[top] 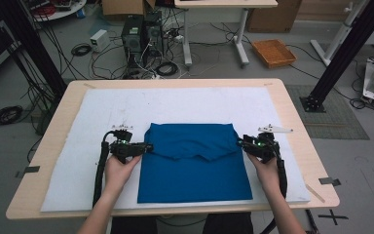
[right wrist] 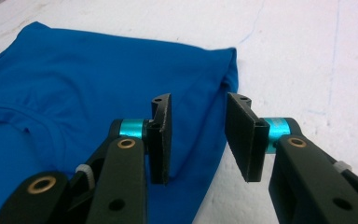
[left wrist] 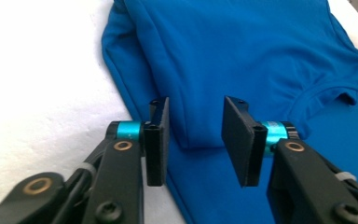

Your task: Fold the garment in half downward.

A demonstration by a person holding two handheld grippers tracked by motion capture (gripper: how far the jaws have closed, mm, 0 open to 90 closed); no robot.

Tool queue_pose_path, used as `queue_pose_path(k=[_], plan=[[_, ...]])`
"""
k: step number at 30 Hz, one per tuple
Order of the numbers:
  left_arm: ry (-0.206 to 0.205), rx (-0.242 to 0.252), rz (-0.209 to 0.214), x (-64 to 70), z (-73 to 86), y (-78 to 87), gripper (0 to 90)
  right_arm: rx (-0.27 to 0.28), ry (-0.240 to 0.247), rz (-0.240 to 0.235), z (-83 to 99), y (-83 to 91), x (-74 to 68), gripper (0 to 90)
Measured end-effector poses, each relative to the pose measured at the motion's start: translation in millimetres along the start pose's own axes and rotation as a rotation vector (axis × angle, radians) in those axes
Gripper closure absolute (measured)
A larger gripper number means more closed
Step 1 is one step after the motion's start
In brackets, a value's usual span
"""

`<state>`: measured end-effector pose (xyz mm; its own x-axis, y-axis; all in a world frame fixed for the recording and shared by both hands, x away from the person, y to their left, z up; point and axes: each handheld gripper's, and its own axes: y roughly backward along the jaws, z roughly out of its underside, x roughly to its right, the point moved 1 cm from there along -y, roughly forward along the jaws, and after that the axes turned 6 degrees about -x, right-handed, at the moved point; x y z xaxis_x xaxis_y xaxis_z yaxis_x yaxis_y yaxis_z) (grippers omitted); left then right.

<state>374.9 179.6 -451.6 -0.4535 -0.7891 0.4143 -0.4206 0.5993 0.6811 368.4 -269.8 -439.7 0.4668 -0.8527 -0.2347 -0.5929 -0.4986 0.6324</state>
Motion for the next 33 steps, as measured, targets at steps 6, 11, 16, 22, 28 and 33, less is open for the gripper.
queue_pose_path(k=[6, 11, 16, 22, 28, 33], plan=[[-0.014, -0.011, -0.015, 3.4, -1.2, -0.7, 66.7, -0.010, -0.012, -0.016, 1.0, 0.6, -3.5, 64.0], [-0.010, -0.012, -0.014, 4.5, -1.2, -2.5, 70.9, -0.059, -0.032, -0.034, 3.2, -3.7, -5.0, 64.3], [-0.023, -0.014, -0.024, 5.6, -1.0, -2.9, 75.7, -0.091, -0.051, -0.054, 6.6, -7.8, -4.5, 64.0], [-0.038, -0.015, -0.035, 7.6, -0.7, -3.5, 82.1, -0.129, -0.071, -0.059, 9.9, -12.4, -4.5, 63.9], [-0.053, -0.001, -0.042, 9.8, -0.8, -2.0, 87.6, -0.135, -0.042, -0.070, 10.4, -14.3, -7.7, 87.0], [-0.063, 0.001, -0.038, 11.0, -1.0, 0.9, 88.3, -0.108, -0.027, -0.065, 9.0, -10.3, -10.1, 89.3]])
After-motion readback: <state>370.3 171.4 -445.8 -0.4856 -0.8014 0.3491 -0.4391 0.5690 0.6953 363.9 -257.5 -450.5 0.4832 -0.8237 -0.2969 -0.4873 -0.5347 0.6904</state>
